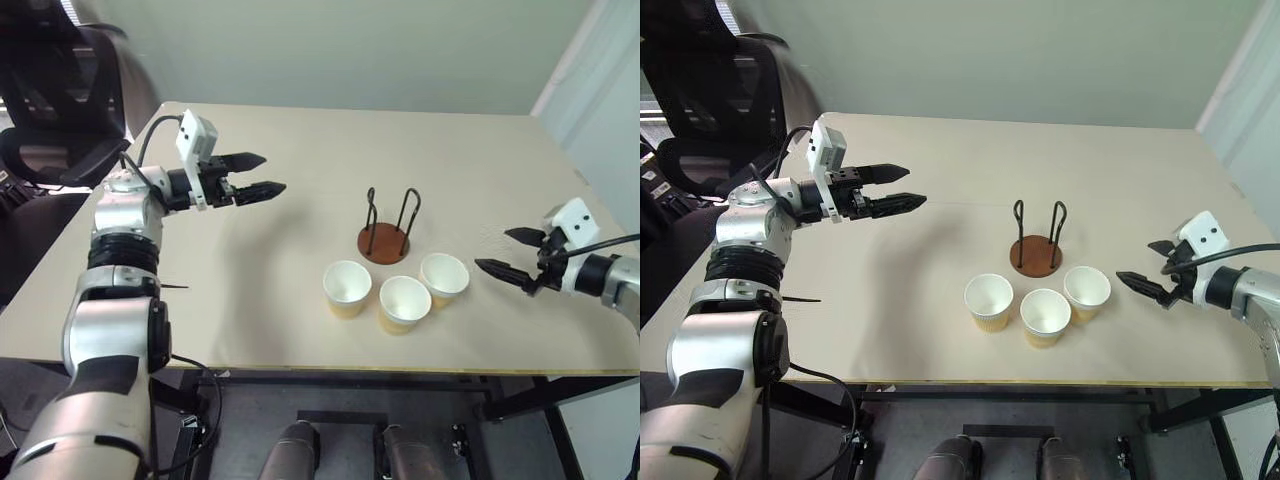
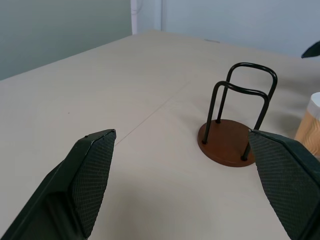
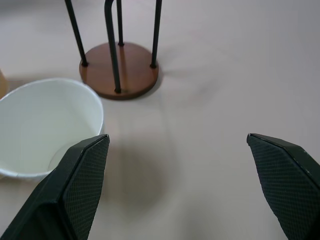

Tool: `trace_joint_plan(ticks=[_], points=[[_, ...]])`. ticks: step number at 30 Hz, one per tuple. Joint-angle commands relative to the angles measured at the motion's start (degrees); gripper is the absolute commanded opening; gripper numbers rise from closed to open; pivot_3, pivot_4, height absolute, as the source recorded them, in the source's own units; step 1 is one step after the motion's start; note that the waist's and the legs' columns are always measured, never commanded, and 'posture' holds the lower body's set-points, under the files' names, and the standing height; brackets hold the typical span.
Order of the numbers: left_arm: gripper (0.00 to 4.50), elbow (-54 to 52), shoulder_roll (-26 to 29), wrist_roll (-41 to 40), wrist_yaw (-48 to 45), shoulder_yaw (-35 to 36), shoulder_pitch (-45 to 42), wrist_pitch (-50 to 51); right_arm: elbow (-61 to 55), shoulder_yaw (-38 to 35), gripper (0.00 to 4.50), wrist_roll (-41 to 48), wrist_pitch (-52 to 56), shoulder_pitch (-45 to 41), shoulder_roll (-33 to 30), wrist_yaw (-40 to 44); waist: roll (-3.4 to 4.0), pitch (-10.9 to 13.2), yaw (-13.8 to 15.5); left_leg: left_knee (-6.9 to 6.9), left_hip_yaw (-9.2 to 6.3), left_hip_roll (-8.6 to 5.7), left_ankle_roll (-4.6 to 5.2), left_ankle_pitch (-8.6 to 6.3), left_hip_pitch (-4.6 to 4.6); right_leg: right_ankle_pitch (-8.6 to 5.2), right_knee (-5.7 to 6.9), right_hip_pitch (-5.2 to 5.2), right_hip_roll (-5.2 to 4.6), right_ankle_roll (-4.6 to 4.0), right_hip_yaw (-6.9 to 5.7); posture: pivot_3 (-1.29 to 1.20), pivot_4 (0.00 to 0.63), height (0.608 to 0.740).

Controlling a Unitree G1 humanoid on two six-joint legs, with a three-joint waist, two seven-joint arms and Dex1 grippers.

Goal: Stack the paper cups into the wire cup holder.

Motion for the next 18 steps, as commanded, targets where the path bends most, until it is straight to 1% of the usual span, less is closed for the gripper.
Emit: trace_joint_plan(ticks=[1,6,12,18], points=[[4.50,0.7,-0.5,0.5,-0.4,0.1,-2.9,-1.8,-2.7,-3.3,4.47,1.2,0.2,0.1,-1.8,0.2,0.00,0.0,0.0,0.01,0.00,-0.01,0.00,0.00,-0.01,0.00,-0.01,0.00,0.00,0.00,0.00,0.00,0.150,0.740],[4.50,1.3,-1.3,0.7,-0.5,0.6,-3.2,-2.4,-1.7,-3.4,4.47,1.4,0.1,-1.4,-1.8,-0.4,0.00,0.0,-0.1,0.00,0.00,0.00,0.01,0.00,0.01,0.00,0.00,0.00,0.00,0.01,0.01,0.00,0.150,0.740],[4.50,0.2,0.7,0.8,-1.0,0.7,-2.4,-2.2,5.8,-1.8,4.47,0.8,-0.6,-11.0,-0.3,-2.6,0.00,0.0,-0.7,0.01,0.03,-0.01,0.03,0.01,0.02,0.06,0.02,-0.04,0.01,0.10,0.06,0.00,0.150,0.740],[4.50,0.5,0.8,0.8,-1.1,0.7,-3.1,-2.3,6.1,2.0,4.47,5.6,11.0,-21.7,3.0,-3.0,0.00,0.0,-0.9,-0.03,0.01,0.03,0.03,0.01,0.04,0.06,0.07,-0.07,0.07,0.09,0.05,0.00,0.150,0.740]])
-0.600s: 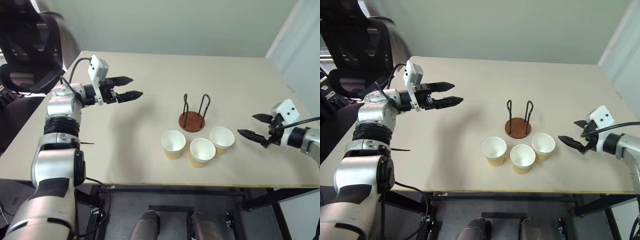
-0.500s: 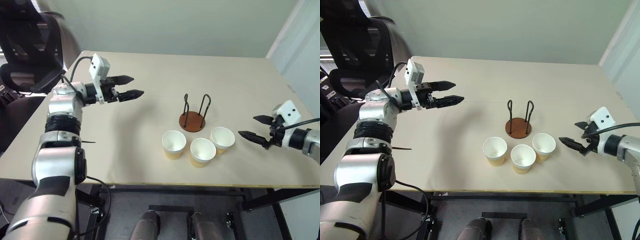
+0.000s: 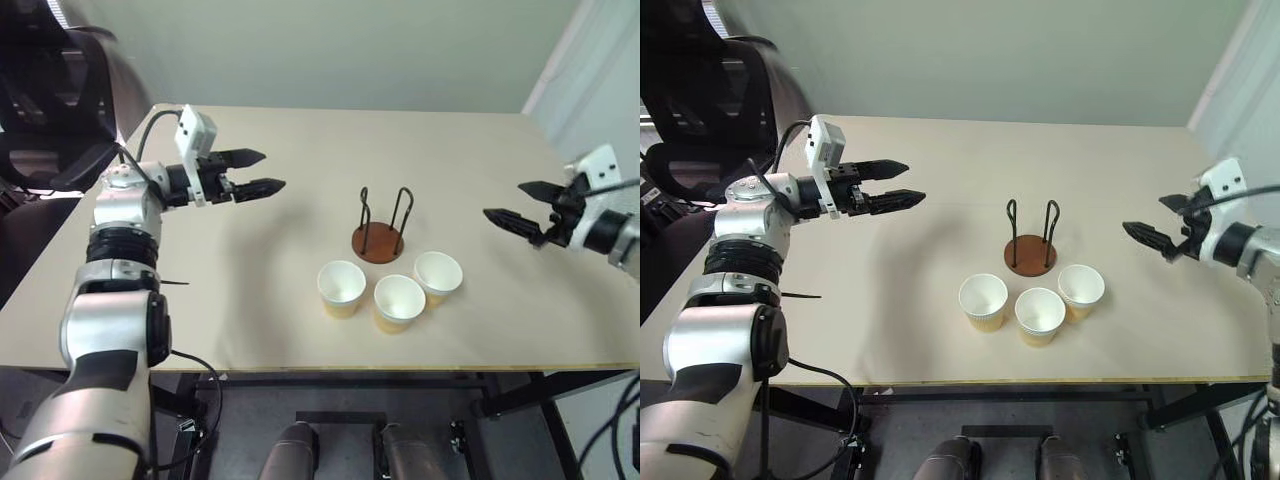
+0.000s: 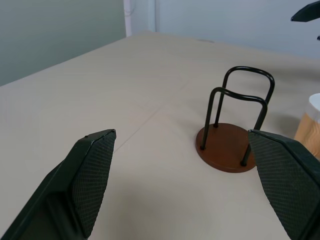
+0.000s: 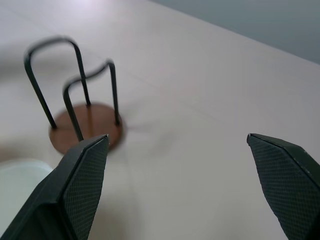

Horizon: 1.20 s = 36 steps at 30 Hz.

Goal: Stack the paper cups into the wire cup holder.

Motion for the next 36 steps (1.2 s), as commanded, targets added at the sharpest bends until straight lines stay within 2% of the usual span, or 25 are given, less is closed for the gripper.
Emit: trace_joint_plan(ticks=[1,7,11,21,31,34,36], points=[[4.50,-1.3,0.1,-0.4,-0.5,0.6,-1.7,-0.6,-2.1,1.9,4.47,4.8,7.9,-5.6,2.0,0.2,0.00,0.0,0.0,0.00,0.00,0.00,0.00,0.00,0.00,0.00,0.00,0.00,0.01,0.00,-0.01,0.00,0.150,0.740],[4.50,-0.8,-0.9,-0.4,-0.2,0.7,-2.2,-1.1,-4.4,9.4,4.47,6.3,14.4,-8.7,4.9,1.8,0.00,0.0,0.4,0.00,-0.04,-0.02,0.03,-0.02,-0.11,-0.09,-0.01,-0.08,-0.01,-0.15,-0.09,0.00,0.150,0.740],[4.50,-1.1,-0.5,-0.7,-0.5,1.0,-1.7,-1.1,-1.1,14.1,4.47,3.0,12.4,-11.7,7.9,0.5,0.01,0.0,0.2,-0.01,-0.01,-0.04,0.04,-0.06,-0.17,-0.09,0.05,-0.20,-0.07,-0.15,-0.08,0.00,0.150,0.740],[4.50,-2.1,-0.4,-1.2,0.0,1.7,-0.7,-1.0,4.7,18.4,4.47,-5.0,6.2,-14.8,14.2,-4.2,0.01,0.0,-0.1,-0.03,-0.06,0.00,0.04,-0.05,-0.17,-0.04,0.11,-0.28,-0.03,-0.21,-0.08,0.00,0.150,0.740],[4.50,-3.0,-0.1,-1.4,0.3,2.1,0.1,-0.5,6.8,19.6,4.47,-8.5,4.8,-15.9,16.8,-4.8,0.01,0.0,0.0,-0.07,-0.06,0.00,0.01,-0.07,-0.20,-0.03,0.11,-0.32,-0.03,-0.24,-0.09,0.00,0.150,0.740],[4.50,-3.1,0.0,-1.4,0.3,2.1,0.1,-0.4,6.9,19.5,3.90,-8.7,4.8,-16.2,17.6,-4.7,0.01,0.0,-0.1,-0.08,-0.06,0.01,0.01,-0.07,-0.19,-0.03,0.14,-0.34,-0.02,-0.27,-0.09,0.00,0.150,0.740],[4.50,-3.1,-0.1,-1.3,0.4,2.0,0.1,-0.4,6.9,19.4,3.26,-8.7,4.9,-16.3,17.9,-4.5,0.01,0.0,0.0,-0.08,-0.06,0.01,0.01,-0.07,-0.19,-0.07,0.14,-0.34,-0.02,-0.32,-0.09,0.00,0.150,0.740]])
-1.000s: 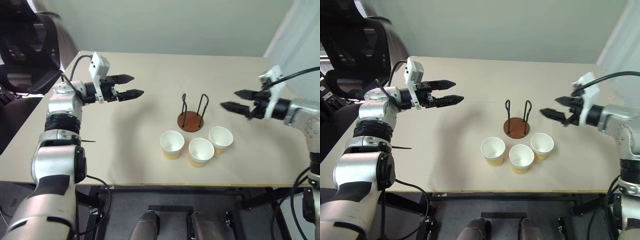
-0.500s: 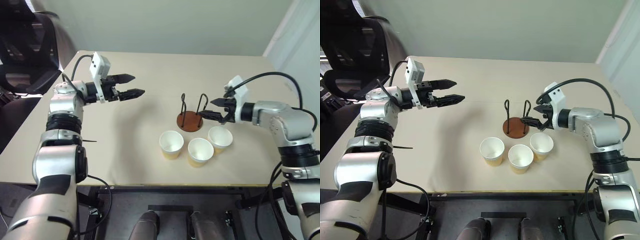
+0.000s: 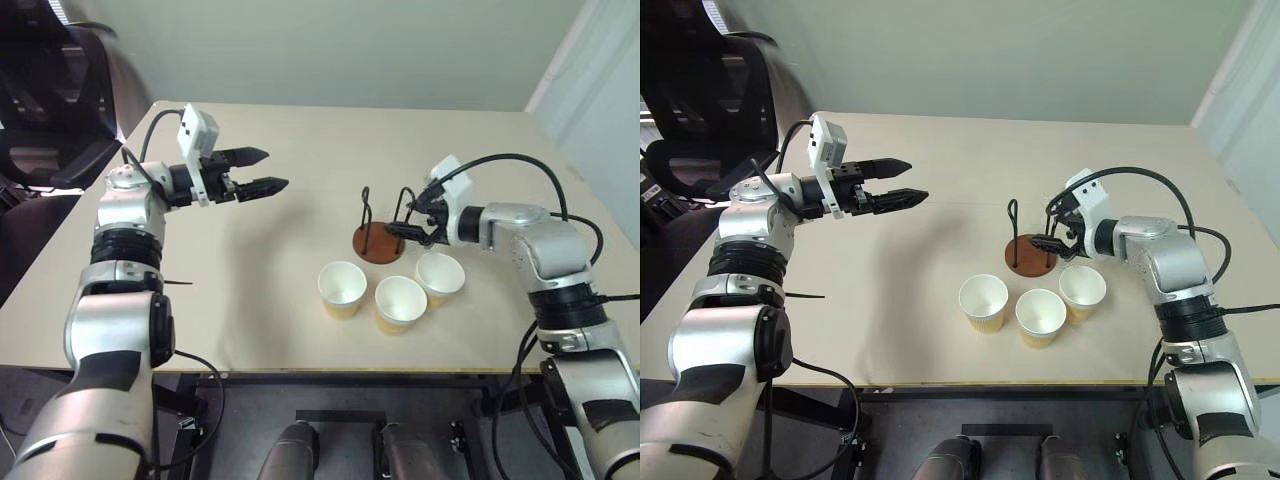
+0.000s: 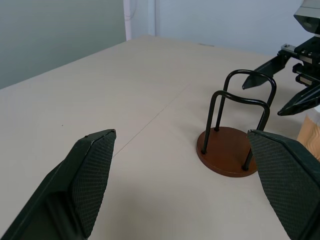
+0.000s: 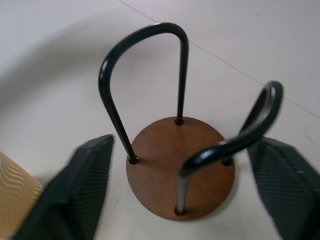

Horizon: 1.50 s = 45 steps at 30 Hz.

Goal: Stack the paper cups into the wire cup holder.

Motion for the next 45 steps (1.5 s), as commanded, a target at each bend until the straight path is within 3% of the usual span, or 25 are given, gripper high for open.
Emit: trace_joint_plan(ticks=[1,9,22,45], points=[[4.50,-2.2,0.9,-1.0,0.4,1.2,-0.4,-0.1,-1.0,-0.9,2.88,-0.1,-0.7,-1.7,0.2,0.1,0.00,0.0,0.0,0.00,0.00,0.00,0.00,0.00,0.00,0.00,0.00,0.00,0.00,0.00,0.00,0.00,0.150,0.740],[4.50,-2.0,0.8,-0.8,0.3,1.1,-0.7,-0.3,-3.5,-0.4,0.06,1.2,1.3,-0.5,0.7,2.4,0.00,0.0,0.0,-0.01,0.01,0.00,-0.02,-0.01,-0.01,-0.01,-0.01,-0.01,0.00,-0.01,0.00,0.00,0.150,0.740],[4.50,-2.0,0.9,-0.8,0.0,0.9,-0.8,-0.3,-1.6,0.1,0.06,-0.8,-1.5,0.0,1.8,2.3,0.00,0.0,0.0,0.00,0.00,-0.01,-0.02,-0.01,0.00,-0.01,0.00,-0.01,0.00,-0.03,0.00,0.00,0.150,0.740],[4.50,-2.3,1.4,-0.6,-0.2,0.8,-0.7,0.2,4.7,0.1,0.06,-3.0,-5.2,-1.5,-1.9,5.4,0.00,0.0,0.0,0.02,-0.01,0.00,-0.04,0.00,0.02,0.02,0.03,0.01,0.00,-0.06,0.00,0.00,0.150,0.740]])
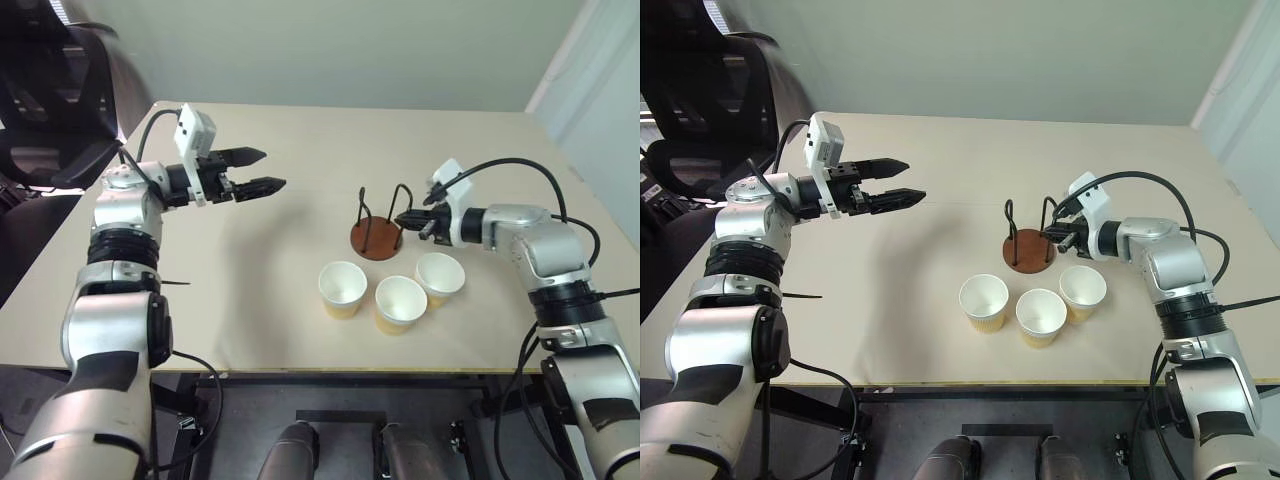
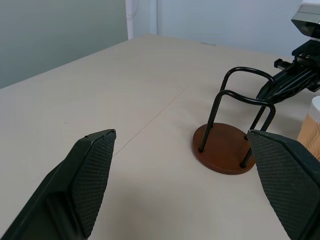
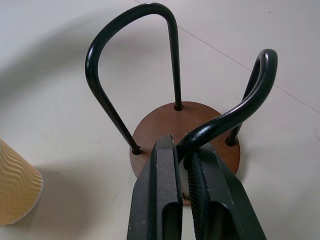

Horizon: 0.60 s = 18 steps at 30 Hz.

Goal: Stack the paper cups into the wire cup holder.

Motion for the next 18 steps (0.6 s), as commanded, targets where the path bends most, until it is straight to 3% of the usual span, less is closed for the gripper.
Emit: trace_joint_plan(ticks=[1,18], points=[[4.50,-2.3,0.9,-0.6,-0.1,0.8,-0.7,0.0,-1.0,-0.4,0.06,-0.7,0.5,-1.0,-1.2,0.3,0.00,0.0,0.0,0.00,0.00,0.00,0.00,0.00,0.00,0.00,0.00,0.00,0.00,0.00,0.00,0.00,0.150,0.740],[4.50,-2.0,0.7,-0.5,-0.2,0.7,-1.1,-0.3,-4.6,-1.2,0.06,-0.3,5.4,-0.2,-1.1,-1.3,0.00,0.0,0.0,-0.01,0.01,0.00,0.00,0.00,0.00,0.00,-0.01,0.00,0.00,0.00,0.00,0.00,0.150,0.740]])
